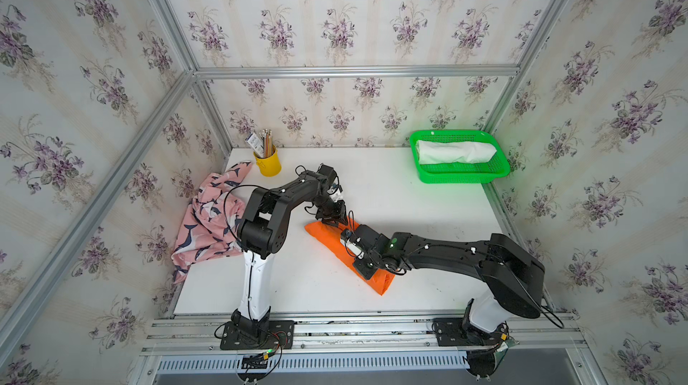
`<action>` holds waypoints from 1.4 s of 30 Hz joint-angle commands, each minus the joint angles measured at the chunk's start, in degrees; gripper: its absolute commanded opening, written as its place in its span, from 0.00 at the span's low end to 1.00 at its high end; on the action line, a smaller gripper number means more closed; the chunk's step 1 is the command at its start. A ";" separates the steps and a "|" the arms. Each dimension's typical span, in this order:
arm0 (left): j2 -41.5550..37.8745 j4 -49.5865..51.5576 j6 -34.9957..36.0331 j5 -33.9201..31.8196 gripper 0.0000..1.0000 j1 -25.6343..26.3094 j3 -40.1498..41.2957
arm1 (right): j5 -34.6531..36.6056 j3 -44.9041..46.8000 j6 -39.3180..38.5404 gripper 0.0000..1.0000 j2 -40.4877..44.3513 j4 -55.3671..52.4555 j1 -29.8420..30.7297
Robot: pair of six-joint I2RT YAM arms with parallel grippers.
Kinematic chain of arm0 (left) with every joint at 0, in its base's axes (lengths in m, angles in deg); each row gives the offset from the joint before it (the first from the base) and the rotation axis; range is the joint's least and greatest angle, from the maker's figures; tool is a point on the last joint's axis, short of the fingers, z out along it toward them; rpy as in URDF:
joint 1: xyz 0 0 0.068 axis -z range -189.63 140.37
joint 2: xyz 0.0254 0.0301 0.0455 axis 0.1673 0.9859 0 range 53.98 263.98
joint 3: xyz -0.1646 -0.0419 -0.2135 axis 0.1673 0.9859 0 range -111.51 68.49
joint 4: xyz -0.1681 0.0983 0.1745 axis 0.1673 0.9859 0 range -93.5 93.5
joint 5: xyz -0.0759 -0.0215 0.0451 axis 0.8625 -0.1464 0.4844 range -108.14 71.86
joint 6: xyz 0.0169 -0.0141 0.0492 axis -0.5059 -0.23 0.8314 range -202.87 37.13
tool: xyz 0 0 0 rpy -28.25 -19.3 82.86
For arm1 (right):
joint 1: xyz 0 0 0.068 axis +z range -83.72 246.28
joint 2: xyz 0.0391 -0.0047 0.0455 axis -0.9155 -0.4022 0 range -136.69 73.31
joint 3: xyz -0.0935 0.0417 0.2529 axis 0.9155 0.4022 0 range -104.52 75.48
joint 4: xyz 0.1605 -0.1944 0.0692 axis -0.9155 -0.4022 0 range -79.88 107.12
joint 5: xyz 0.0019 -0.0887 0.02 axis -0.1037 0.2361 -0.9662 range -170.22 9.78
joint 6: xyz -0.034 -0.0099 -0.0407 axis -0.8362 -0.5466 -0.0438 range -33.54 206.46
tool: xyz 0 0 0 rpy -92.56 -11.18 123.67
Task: Roll up the shorts
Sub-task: Roll the shorts at the center of the board.
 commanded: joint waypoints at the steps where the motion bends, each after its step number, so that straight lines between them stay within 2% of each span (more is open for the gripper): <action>1: -2.16 2.49 0.90 -13.58 0.45 -0.36 0.47 | -18.38 0.72 2.88 0.07 -1.66 0.39 -3.37; 5: -9.45 5.28 2.71 -17.21 0.46 -0.36 0.17 | -31.54 0.12 3.95 0.07 -3.85 3.10 -8.57; 9: -16.23 8.73 3.80 -19.96 0.48 -0.36 -0.69 | -45.96 0.83 8.32 0.07 -5.74 8.39 -12.46; 12: -19.87 10.19 3.86 -18.99 0.49 -0.13 -0.10 | -53.19 0.27 9.57 0.07 -7.74 9.26 -13.67; 15: -22.02 10.94 3.61 -18.11 0.49 1.33 1.11 | -56.51 0.27 10.79 0.08 -9.35 10.46 -15.39; 24: -23.83 8.02 1.99 -16.17 0.49 4.47 9.82 | -41.75 2.90 9.38 0.17 -14.71 6.60 -20.60; 29: -20.89 5.06 1.53 -13.98 0.49 5.48 12.40 | -38.98 4.04 9.46 0.30 -14.46 6.52 -20.62; 32: -17.44 4.42 1.52 -15.16 0.48 5.44 12.51 | -33.31 3.47 9.57 0.38 -11.52 3.80 -20.62; 38: -13.96 3.18 2.62 -17.91 0.47 5.53 12.61 | -13.77 -1.13 8.50 0.54 1.13 -8.37 -19.57; 42: -12.72 2.90 3.10 -17.83 0.47 5.53 12.01 | -3.51 -4.30 8.16 0.54 7.46 -15.83 -15.82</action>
